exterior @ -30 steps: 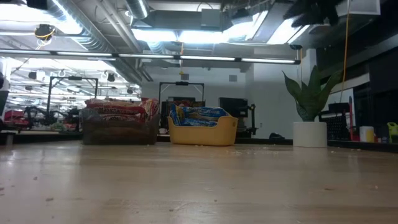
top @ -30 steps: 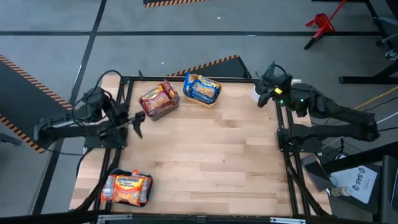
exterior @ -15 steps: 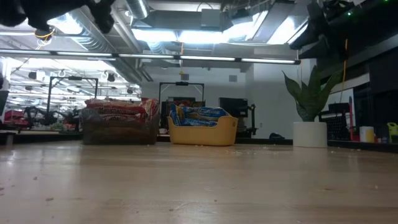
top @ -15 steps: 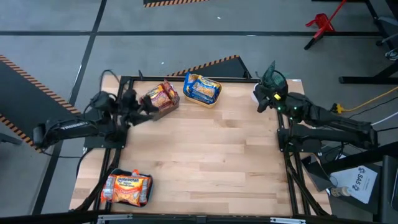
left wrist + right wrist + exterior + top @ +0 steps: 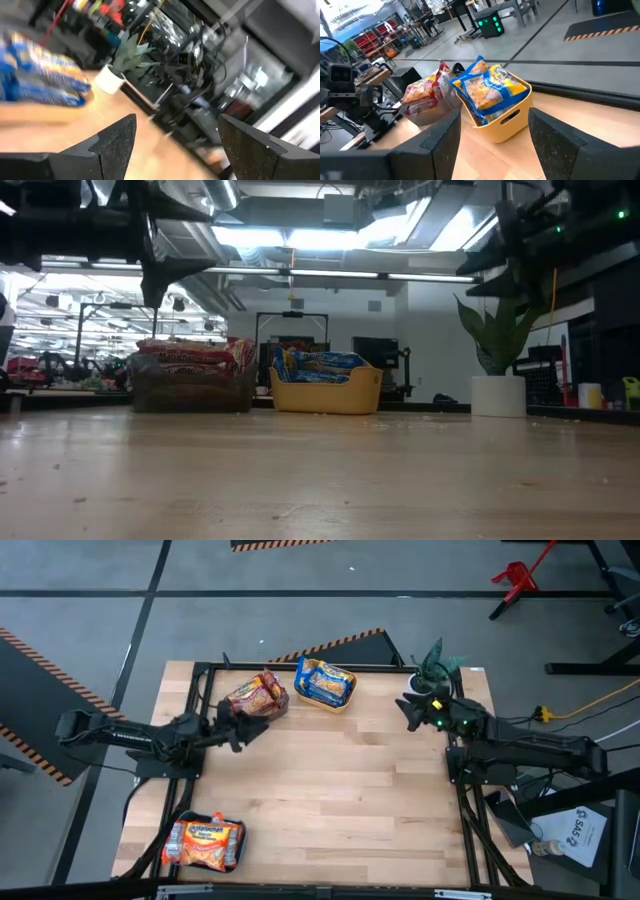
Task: Sort Maruchan noodles
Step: Return to Home Position
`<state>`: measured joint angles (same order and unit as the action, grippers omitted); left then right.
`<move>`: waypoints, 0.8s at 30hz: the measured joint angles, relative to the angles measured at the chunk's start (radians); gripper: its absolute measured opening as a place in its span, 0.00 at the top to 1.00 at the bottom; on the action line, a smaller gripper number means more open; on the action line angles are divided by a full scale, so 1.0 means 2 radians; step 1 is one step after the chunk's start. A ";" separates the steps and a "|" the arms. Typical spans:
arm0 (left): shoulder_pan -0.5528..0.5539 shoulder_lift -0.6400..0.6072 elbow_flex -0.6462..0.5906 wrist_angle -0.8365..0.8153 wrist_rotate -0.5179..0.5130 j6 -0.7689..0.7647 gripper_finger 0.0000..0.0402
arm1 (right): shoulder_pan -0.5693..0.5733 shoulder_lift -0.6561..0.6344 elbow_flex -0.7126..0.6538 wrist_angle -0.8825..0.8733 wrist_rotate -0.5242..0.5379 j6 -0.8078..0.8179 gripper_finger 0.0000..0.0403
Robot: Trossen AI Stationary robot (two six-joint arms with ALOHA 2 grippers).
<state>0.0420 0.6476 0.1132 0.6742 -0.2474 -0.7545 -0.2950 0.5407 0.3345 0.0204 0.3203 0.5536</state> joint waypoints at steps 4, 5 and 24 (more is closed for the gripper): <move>-0.002 0.000 -0.011 0.001 -0.001 0.132 0.32 | 0.000 -0.001 -0.025 0.005 0.004 -0.003 0.45; -0.002 0.000 -0.013 0.001 -0.009 0.145 0.32 | 0.000 -0.001 -0.028 0.004 0.005 -0.001 0.45; -0.002 -0.064 -0.053 0.018 0.080 0.313 0.32 | -0.040 -0.030 -0.118 0.225 -0.044 -0.045 0.45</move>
<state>0.0387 0.5189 0.0071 0.7104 -0.0872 -0.1282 -0.3758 0.4809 0.0990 0.4707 0.2325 0.4627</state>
